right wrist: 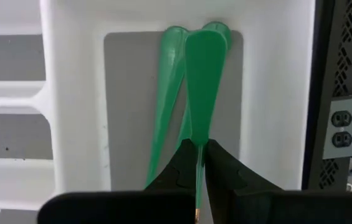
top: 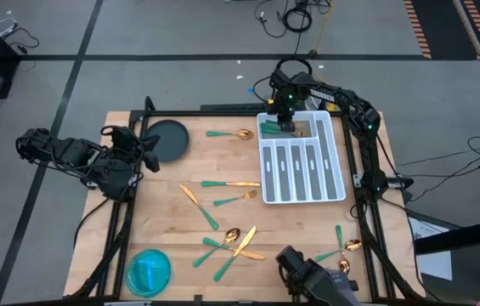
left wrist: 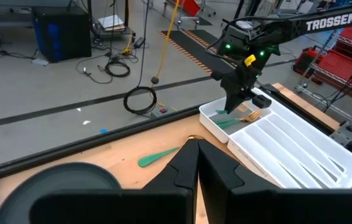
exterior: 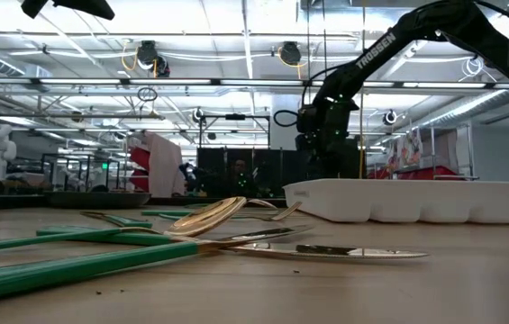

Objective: Sort silverware
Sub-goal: Put the green fork into the silverware tray

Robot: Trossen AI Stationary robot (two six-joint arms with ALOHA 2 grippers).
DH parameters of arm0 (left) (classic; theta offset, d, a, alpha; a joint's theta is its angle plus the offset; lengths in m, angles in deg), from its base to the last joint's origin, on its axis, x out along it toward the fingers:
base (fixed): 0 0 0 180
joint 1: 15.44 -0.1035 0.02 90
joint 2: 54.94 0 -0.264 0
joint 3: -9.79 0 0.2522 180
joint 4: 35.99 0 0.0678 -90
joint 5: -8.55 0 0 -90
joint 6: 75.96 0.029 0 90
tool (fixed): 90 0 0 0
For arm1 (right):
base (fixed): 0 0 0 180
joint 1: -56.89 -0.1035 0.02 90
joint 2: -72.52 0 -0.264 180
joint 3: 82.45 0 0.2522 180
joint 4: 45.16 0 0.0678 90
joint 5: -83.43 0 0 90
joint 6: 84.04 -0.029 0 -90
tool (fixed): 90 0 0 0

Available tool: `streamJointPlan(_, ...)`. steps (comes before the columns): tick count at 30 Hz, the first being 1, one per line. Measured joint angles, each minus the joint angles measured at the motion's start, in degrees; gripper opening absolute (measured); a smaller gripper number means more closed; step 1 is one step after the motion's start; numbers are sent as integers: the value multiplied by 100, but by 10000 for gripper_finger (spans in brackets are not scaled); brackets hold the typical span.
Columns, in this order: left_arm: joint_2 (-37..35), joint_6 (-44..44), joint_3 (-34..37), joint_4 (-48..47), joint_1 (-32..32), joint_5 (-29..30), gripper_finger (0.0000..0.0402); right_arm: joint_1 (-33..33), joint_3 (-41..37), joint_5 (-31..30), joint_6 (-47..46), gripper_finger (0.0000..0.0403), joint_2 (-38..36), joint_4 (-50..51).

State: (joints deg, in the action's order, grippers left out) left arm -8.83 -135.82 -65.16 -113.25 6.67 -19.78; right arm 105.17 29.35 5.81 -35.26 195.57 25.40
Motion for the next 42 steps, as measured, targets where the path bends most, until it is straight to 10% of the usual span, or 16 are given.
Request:
streamJointPlan(25, 2, -129, 0, -3, 2, 0, 18, 43, 18, -34, -176, 3, 415, 197)
streamJointPlan(42, 2, -126, 0, -5, 2, -1, 18, 45, 6, -88, -368, 129, 408, 155)
